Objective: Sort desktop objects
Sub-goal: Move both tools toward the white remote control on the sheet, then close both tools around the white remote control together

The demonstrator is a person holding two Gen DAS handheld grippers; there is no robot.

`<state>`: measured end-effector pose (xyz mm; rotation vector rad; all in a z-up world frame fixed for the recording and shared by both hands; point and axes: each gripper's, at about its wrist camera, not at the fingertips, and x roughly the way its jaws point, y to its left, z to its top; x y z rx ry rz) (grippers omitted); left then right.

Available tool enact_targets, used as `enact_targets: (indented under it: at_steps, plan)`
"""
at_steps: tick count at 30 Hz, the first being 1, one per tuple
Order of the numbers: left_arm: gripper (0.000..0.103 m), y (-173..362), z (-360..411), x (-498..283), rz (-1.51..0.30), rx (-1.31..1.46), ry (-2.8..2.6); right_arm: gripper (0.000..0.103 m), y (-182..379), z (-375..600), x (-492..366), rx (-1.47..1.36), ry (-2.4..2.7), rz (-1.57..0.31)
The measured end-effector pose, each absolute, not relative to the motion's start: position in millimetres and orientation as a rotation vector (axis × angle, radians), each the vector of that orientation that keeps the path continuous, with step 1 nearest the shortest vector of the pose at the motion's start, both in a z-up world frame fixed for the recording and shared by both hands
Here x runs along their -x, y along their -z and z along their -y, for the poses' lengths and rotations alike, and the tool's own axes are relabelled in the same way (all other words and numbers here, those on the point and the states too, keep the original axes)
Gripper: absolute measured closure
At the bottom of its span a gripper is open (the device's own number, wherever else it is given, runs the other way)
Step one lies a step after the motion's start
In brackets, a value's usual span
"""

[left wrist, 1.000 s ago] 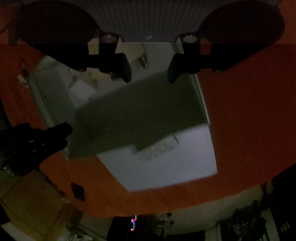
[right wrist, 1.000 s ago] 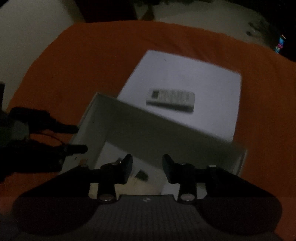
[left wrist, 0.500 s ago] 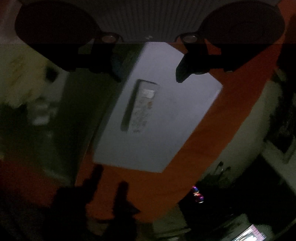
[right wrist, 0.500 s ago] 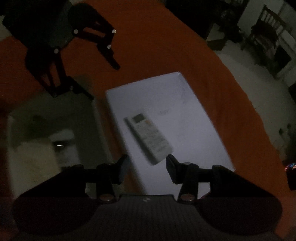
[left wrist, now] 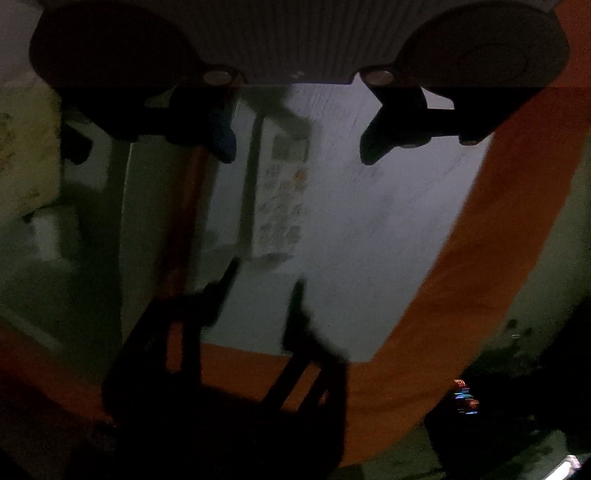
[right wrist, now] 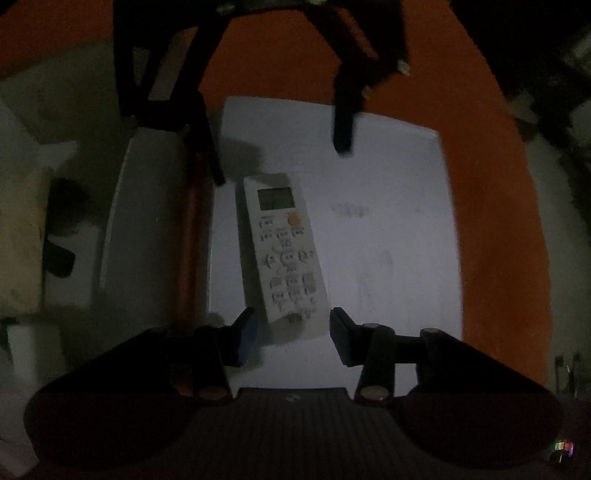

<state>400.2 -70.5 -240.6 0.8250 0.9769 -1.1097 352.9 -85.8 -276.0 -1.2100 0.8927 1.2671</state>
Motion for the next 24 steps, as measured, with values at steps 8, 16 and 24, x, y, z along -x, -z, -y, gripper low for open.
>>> enact_targets:
  at_steps: [8,16,24]
  plan:
    - [0.037,266,77,-421,-1.042,-0.884,1.212,0.055,300,80,-363,1.306,-1.355,-0.878]
    - [0.038,299,89,-410,-1.049,-0.949,1.253,0.048,317,86,-362,1.356,-1.394,-0.853]
    - [0.035,304,76,-407,-1.044,-0.912,1.223,0.044,324,96,-367,1.281,-1.407,-0.902]
